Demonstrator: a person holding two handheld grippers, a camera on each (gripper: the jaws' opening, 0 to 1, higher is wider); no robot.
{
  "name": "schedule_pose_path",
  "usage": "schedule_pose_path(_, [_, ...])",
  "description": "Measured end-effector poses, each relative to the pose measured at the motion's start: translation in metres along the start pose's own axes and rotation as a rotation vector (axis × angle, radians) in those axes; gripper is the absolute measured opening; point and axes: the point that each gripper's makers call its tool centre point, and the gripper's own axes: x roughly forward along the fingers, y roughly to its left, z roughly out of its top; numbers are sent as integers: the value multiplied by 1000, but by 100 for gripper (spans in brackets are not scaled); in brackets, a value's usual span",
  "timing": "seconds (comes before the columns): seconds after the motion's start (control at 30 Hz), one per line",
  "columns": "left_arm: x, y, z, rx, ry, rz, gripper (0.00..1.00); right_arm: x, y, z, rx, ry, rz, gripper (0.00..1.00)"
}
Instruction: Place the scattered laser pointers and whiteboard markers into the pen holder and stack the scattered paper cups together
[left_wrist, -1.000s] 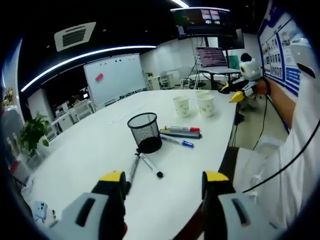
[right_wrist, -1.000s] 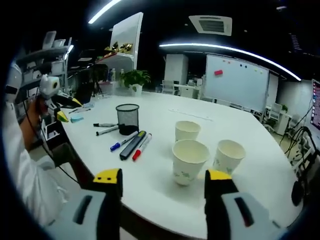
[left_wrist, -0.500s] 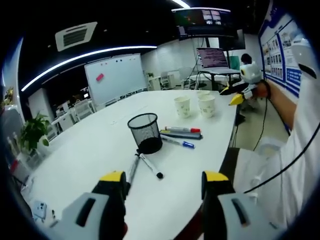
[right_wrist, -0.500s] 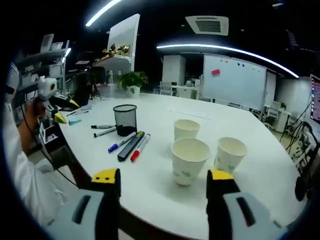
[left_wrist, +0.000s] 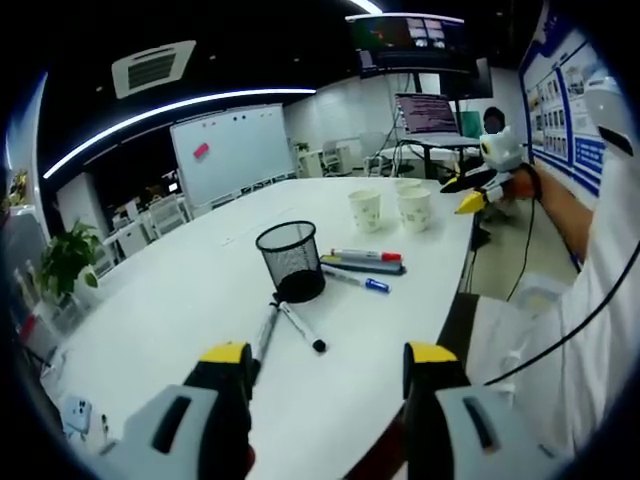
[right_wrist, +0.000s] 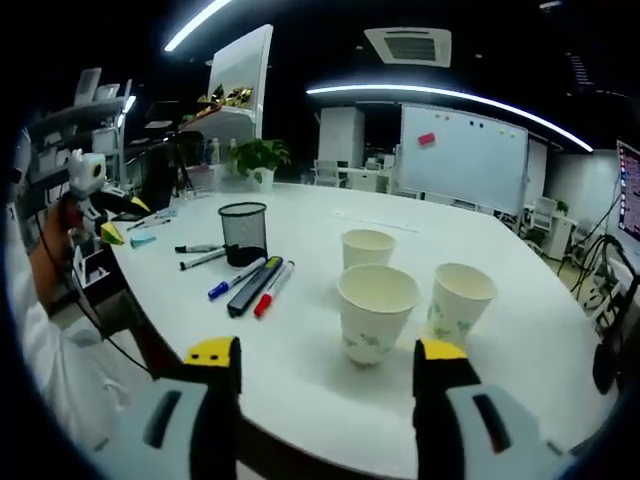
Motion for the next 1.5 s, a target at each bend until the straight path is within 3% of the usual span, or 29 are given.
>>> schedule_pose_path(0.47, [4, 0, -5, -11, 7, -6, 62, 8, -6, -9, -11, 2, -41, 70])
schedule_pose_path(1.03, [5, -3, -2, -18, -12, -29, 62, 17, -6, -16, 1, 9, -46, 70])
schedule_pose_path(1.5, [7, 1, -10, -20, 11, -15, 62, 22, -4, -17, 12, 10, -48, 70])
